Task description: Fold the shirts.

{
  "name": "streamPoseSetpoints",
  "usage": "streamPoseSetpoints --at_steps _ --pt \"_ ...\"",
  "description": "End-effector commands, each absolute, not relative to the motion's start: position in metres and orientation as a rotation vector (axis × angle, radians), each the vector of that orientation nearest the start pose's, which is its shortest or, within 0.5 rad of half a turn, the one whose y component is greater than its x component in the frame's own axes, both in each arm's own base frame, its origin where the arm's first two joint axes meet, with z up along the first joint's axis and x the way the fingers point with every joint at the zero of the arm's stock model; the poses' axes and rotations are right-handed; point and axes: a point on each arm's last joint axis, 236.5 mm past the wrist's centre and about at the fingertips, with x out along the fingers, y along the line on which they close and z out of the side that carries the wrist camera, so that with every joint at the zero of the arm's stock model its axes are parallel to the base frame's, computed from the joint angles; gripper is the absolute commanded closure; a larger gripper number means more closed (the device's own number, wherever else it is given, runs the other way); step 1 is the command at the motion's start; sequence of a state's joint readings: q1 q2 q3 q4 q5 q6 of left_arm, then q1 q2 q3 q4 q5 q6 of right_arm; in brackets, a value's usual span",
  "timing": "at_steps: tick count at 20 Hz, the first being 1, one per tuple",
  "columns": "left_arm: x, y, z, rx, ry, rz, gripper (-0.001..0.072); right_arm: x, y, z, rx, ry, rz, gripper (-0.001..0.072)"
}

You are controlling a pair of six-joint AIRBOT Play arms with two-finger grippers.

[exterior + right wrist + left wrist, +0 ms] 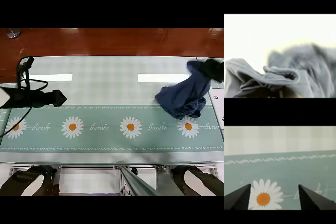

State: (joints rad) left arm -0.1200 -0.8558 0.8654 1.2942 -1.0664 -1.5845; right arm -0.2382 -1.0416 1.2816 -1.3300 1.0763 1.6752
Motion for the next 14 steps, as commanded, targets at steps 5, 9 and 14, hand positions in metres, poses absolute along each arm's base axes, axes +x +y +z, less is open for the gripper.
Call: streamPoseSetpoints --at_steps 5,9,14 --pt "0.271 -0.122 0.066 -0.213 1.028 -0.327 0.0003 0.355 0.021 0.447 0.160 0.174 0.115 0.0681" --pt "0.293 -0.125 0.077 -0.246 0.935 -0.319 0.0003 0.316 0.061 0.519 0.129 0.004 0.243 0.0681" --pt "0.304 -0.128 0.068 -0.271 0.942 -0.309 0.0003 0.302 0.172 0.463 0.108 0.239 0.591 0.0681"
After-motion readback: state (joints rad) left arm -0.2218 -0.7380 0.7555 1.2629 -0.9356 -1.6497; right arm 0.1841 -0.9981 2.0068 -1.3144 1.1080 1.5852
